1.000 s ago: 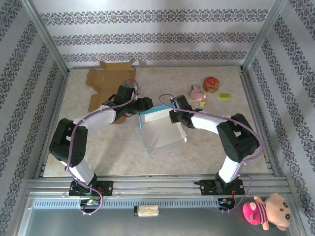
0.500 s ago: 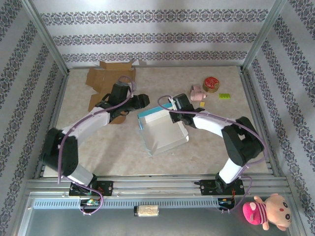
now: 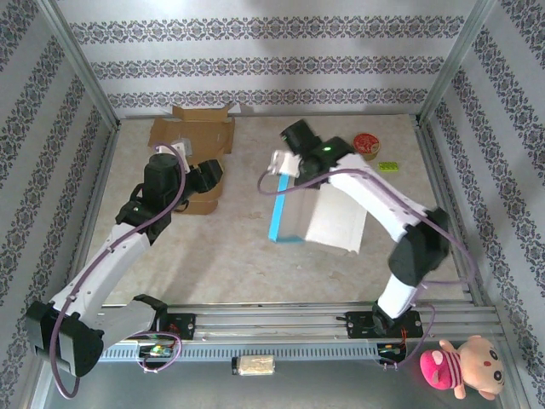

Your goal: Fold the paper box

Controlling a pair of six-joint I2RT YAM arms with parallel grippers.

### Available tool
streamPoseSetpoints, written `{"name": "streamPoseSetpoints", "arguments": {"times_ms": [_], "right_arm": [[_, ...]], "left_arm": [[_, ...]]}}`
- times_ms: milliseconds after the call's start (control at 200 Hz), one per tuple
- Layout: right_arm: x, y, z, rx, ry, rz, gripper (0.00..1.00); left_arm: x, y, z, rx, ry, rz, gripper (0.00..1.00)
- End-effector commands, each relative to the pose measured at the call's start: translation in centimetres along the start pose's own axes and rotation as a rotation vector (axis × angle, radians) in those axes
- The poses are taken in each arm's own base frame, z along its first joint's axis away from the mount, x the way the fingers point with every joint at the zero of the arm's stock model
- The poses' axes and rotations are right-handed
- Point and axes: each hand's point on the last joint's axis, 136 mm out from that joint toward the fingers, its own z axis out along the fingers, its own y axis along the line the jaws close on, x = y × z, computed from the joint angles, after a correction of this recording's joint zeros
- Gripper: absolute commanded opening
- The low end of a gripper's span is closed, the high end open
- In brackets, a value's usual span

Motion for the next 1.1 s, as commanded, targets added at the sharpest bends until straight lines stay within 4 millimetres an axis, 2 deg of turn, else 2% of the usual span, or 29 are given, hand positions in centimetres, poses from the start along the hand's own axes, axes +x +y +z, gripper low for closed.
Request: {"name": "streamPoseSetpoints", "arguments": {"times_ms": [0,105,245,320,405,530,580,675,775,889,1014,1064,1094], "right_arm": [[2.1,5.2,3.6,-0.181,0.195,-0.332,0.07],[-0.7,7.2,7.4,-0.194,0.208,-0.424,0.06],[-2.9,8.6,11.9,-0.131,0.219,-0.430,0.08],[-4.0,10.0,13.7,-0.086,0.210,-0.464,0.10],[-5.1,11.7,15.1,-0.052,0.198,-0.500,0.10],[-6.0,12.4,15.7,0.003,0.177,-0.556,0.15],[-6.4,12.1,15.2,0.033,0.155,-0.581,0.19],[-7.0,10.0,13.3,0.120,0.131,-0.570,0.29],[-7.9,7.8,10.2,0.186,0.092,-0.518,0.40],[-8.4,6.6,6.9,0.204,0.040,-0.441,0.48],[-9.0,6.2,3.1,0.182,-0.061,-0.240,0.50],[-8.9,6.1,1.2,0.166,-0.110,-0.097,0.51],[-8.7,6.0,-0.2,0.151,-0.138,0.050,0.52]], "left_arm": [[1.9,2.0,0.5,-0.057,0.055,-0.011,0.61],[2.7,2.1,1.1,-0.044,0.089,-0.027,0.61],[3.2,2.1,1.3,-0.031,0.099,-0.045,0.61],[3.4,2.3,1.3,-0.030,0.098,-0.049,0.61],[3.5,2.5,1.5,-0.034,0.099,-0.050,0.61],[3.5,2.4,1.7,-0.027,0.103,-0.052,0.61],[3.4,2.3,1.7,-0.028,0.101,-0.051,0.61],[3.2,2.4,1.7,-0.033,0.096,-0.048,0.61],[2.9,2.6,1.8,-0.044,0.081,-0.029,0.61],[2.6,2.6,2.0,-0.044,0.075,0.035,0.61],[2.4,1.6,2.2,-0.004,0.092,0.120,0.61],[2.2,0.9,2.2,0.031,0.094,0.149,0.61],[2.2,0.4,2.3,0.061,0.095,0.170,0.61]]}}
